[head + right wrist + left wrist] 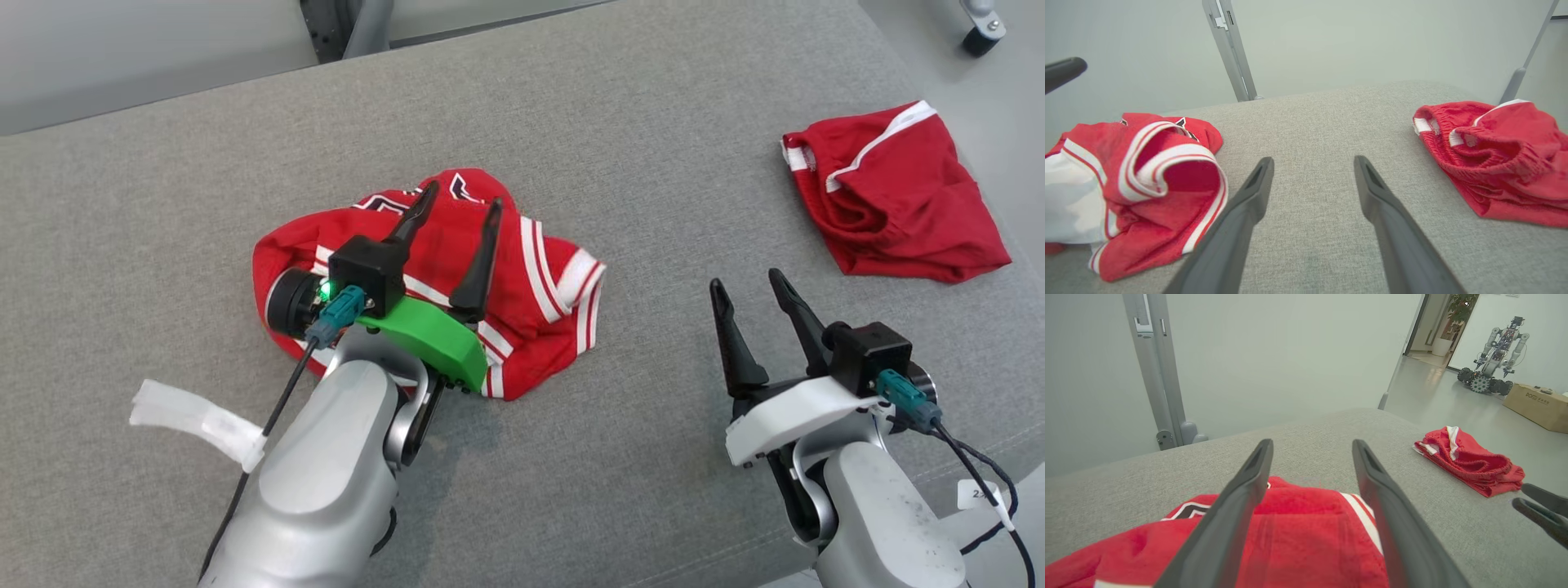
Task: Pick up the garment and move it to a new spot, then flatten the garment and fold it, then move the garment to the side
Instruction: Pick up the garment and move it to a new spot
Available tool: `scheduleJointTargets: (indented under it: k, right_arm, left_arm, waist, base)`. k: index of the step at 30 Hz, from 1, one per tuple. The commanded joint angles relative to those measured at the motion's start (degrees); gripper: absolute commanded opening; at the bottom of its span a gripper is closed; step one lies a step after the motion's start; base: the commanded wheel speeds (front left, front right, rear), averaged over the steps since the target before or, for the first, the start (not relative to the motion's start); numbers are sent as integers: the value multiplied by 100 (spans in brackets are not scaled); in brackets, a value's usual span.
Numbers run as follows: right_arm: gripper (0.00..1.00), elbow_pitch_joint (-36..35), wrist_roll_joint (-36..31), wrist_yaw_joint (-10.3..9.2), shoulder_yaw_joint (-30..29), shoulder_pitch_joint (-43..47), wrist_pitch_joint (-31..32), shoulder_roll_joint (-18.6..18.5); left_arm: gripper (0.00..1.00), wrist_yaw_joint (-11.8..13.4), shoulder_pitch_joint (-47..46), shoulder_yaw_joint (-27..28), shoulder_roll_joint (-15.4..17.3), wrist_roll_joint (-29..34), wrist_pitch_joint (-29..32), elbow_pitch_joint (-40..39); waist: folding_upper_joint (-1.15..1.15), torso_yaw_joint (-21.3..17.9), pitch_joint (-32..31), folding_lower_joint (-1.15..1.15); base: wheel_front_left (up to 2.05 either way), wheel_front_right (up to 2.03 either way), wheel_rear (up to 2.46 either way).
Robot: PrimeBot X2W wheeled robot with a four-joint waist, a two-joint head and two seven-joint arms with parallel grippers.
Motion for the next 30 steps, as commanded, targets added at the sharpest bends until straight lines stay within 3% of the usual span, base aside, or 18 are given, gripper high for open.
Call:
scheduleJointTargets:
  k: [1, 12, 21, 30]
  right_arm:
    - [100, -14, 40, -8, -1, 76, -1, 1]
    - [100, -16, 80, -8, 77, 356, 0, -7]
    - [100, 48, 120, -8, 160, 750, 0, -6]
    - [100, 135, 51, -8, 120, 1011, 0, -6]
  left_arm:
    - [100, 39, 136, 89, 39, 86, -2, 43]
    - [100, 289, 1628, 1626, 302, 692, -1, -607]
    - [100, 169, 3221, 2600, 227, 1216, -2, -1419]
    - [100, -31, 4077, 2967, 67, 1521, -2, -1665]
  waist:
    - [12, 20, -138, 0]
    - [12, 532, -814, 0]
    - [12, 924, -1252, 0]
    - [12, 1215, -1331, 0]
  base:
    - [0, 0, 0]
    - [0, 0, 0]
    - [0, 0, 0]
    - [0, 0, 0]
